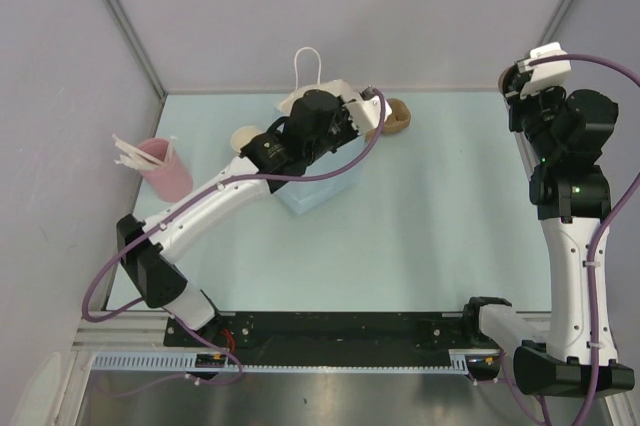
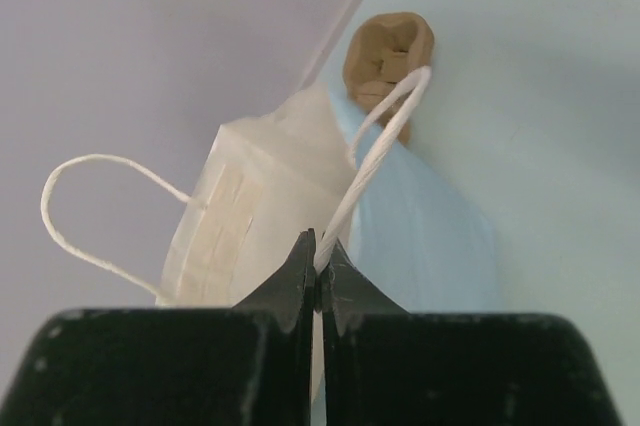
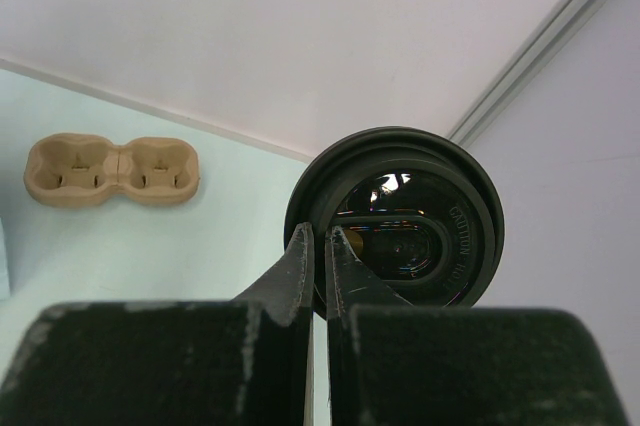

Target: Pack the takeout coffee

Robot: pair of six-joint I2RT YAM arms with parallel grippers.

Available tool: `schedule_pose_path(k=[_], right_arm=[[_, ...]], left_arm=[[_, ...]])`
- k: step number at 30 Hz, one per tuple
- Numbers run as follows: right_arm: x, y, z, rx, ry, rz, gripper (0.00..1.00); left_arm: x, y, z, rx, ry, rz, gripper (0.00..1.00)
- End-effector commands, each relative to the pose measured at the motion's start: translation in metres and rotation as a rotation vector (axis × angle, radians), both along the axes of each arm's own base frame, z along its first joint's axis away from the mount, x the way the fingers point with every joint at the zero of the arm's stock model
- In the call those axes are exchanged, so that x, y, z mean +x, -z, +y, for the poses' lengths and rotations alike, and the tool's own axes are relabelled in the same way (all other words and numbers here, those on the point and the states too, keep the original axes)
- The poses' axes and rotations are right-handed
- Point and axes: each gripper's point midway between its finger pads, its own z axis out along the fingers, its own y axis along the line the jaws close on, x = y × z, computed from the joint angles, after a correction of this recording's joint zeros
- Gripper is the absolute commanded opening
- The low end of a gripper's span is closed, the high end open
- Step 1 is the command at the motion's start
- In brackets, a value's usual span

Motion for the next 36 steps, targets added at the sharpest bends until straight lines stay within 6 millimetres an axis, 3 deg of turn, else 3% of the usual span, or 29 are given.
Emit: schedule_pose_path(k=[1,20,30,36], right_arm=[[0.002,-0.008,0.002,0.008,-0.014,-0.033,0.00],[0.007,-0.003,0.015,0.034,-0.087,-0.016,0.00],[0.013,-0.004,0.024,0.049,-0.110,-0.022,0.00],[0.019,-0.002,0.035,0.067,-0.139,-0.002,0.00]], left_arm=[[-0.018,-0.004,0.000,-0.060,0.037,0.044,0.00],[-0.075,0.016,-0.037,-0.056,0.150,0.200,0.00],[-0.087,-0.007,-0.049,-0.107,0.193,0.202,0.00],[-0.097,-0.003,-0.056,-0.102,0.227,0.229,0.00]])
